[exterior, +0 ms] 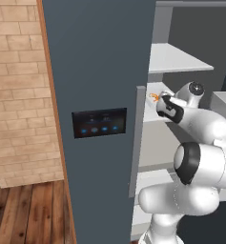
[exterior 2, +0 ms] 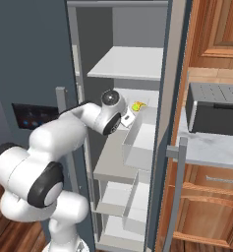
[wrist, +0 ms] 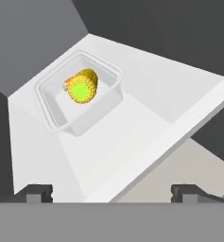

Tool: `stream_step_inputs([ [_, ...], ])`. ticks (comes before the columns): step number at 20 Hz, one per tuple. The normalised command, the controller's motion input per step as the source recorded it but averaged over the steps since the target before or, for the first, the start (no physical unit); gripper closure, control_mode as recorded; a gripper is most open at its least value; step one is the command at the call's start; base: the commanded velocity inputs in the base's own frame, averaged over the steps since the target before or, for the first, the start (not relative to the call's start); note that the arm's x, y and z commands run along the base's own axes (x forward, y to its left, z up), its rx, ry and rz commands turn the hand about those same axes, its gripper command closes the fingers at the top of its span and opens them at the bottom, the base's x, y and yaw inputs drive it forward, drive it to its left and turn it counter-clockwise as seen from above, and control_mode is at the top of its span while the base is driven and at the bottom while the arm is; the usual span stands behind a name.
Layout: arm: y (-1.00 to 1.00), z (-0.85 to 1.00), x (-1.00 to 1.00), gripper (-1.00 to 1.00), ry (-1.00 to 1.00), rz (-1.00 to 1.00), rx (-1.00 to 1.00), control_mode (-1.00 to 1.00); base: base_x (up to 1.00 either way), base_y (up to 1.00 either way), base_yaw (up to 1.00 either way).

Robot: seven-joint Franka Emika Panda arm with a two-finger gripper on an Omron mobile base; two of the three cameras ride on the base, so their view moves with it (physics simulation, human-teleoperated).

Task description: Place the tupperware containing the shrimp and corn meal in the microwave. Close the microwave door and press the start button to reheat the meal.

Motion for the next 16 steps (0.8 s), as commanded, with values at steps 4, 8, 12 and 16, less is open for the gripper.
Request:
stream_step_inputs([
  [4,-0.02,-0.16,0.38,-1.00,-0.02,0.00,0.00,-1.00,0.00,0.00,0.00],
  [8,-0.07,-0.03,0.40,-1.00,0.00,0.00,0.00,-1.00,0.00,0.00,0.00],
  [12,-0.15,-0.01,0.41,-1.00,0.00,0.00,0.01,-1.00,0.00,0.00,0.00],
  [16,-0.16,-0.04,0.37,-1.00,0.00,0.00,0.01,-1.00,0.00,0.00,0.00],
])
